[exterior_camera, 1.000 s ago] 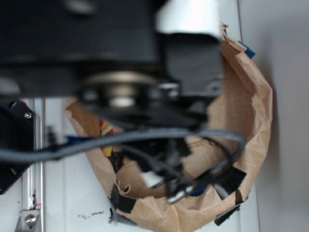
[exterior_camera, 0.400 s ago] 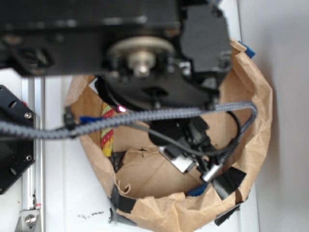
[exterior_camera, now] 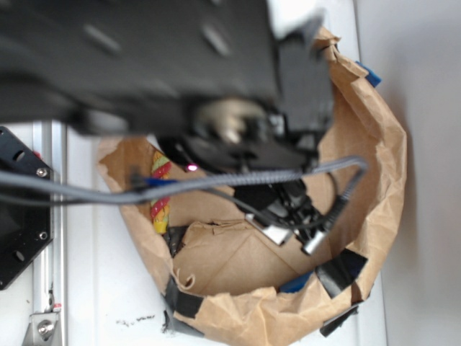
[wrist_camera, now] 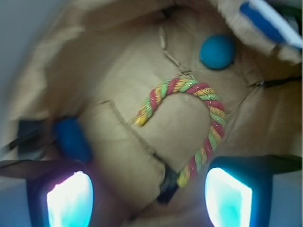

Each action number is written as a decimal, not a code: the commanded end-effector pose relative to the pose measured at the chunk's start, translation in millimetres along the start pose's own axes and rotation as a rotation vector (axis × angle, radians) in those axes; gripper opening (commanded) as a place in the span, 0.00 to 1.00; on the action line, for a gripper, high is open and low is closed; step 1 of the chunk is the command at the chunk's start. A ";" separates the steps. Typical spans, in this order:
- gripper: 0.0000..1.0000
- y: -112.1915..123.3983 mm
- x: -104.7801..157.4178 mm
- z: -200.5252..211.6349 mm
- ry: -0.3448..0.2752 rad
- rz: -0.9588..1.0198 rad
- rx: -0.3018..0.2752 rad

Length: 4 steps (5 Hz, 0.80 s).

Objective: Grab the multicolored rope.

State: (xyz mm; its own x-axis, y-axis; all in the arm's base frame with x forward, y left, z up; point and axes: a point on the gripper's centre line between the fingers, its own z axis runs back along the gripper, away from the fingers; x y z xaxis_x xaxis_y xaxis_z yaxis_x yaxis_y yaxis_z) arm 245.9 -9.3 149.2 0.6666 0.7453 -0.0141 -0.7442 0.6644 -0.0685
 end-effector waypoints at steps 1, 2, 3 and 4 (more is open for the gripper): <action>1.00 13.5 19.9 -31.9 -0.058 0.135 -0.047; 1.00 9.1 26.2 -32.1 -0.021 0.136 0.005; 1.00 9.1 26.2 -32.1 -0.021 0.136 0.005; 1.00 9.1 26.2 -32.1 -0.021 0.136 0.005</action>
State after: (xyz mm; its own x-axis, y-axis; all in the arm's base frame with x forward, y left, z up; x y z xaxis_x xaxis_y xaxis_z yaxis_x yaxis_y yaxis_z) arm 254.2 -0.6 103.7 0.5885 0.8077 -0.0349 -0.8085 0.5881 -0.0213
